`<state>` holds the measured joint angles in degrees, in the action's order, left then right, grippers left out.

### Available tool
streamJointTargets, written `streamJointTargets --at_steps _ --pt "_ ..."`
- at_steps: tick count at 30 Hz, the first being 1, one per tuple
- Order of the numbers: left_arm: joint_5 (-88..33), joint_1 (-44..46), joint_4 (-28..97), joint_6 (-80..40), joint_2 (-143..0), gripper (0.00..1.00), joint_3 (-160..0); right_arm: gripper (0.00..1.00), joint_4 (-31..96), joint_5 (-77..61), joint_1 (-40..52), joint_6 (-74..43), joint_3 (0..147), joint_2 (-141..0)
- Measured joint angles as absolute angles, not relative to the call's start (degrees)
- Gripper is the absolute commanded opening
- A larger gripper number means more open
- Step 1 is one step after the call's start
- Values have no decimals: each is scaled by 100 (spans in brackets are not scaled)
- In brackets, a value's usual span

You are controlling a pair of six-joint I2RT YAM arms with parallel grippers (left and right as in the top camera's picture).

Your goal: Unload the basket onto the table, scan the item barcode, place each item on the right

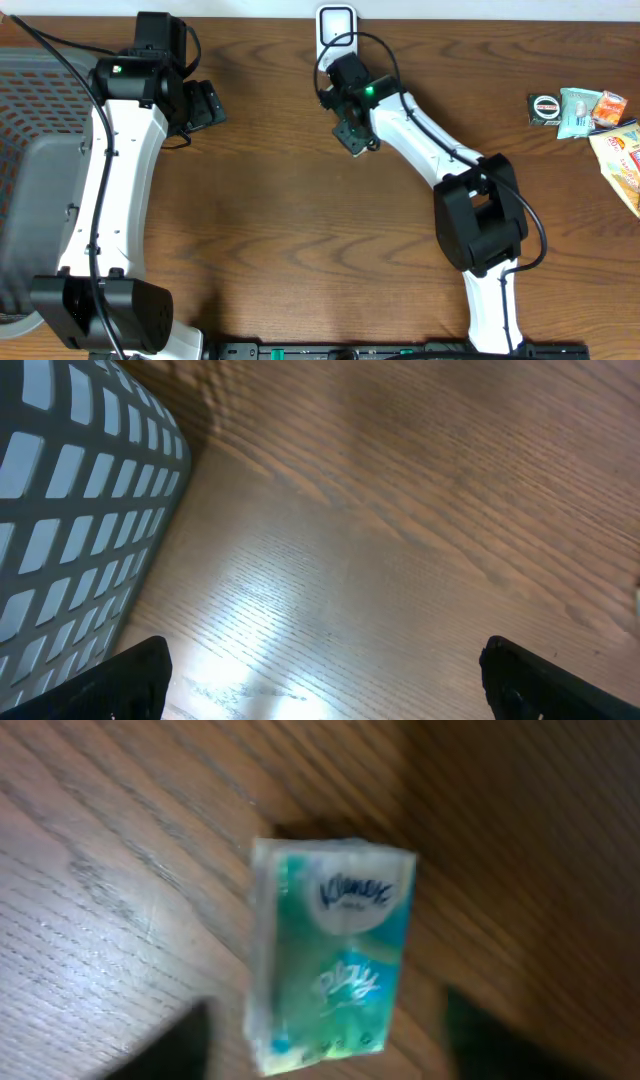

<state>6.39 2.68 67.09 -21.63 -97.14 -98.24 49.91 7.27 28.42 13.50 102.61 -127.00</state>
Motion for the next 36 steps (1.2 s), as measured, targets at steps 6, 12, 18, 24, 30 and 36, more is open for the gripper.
streamJointTargets --at_steps 6,12,18,24,30,36 --pt "639 268 6709 -2163 -9714 98 -9824 97 5011 338 2853 1227 10261 -12519" --pt "639 268 6709 -2163 -9714 98 -9824 99 4777 -545 2853 1118 10291 -12210" --pt "639 268 6709 -2163 -9714 98 -9824 86 4670 -974 2858 685 10313 -12195" --pt "639 268 6709 -2163 -9714 98 -9824 57 4556 -714 2862 -491 10313 -12291" --pt "639 268 6709 -2163 -9714 98 -9824 57 4547 -145 2862 -1555 10313 -12562" --pt "639 268 6707 -2163 -9714 98 -9824 49 4543 113 2862 -1876 10311 -12884"
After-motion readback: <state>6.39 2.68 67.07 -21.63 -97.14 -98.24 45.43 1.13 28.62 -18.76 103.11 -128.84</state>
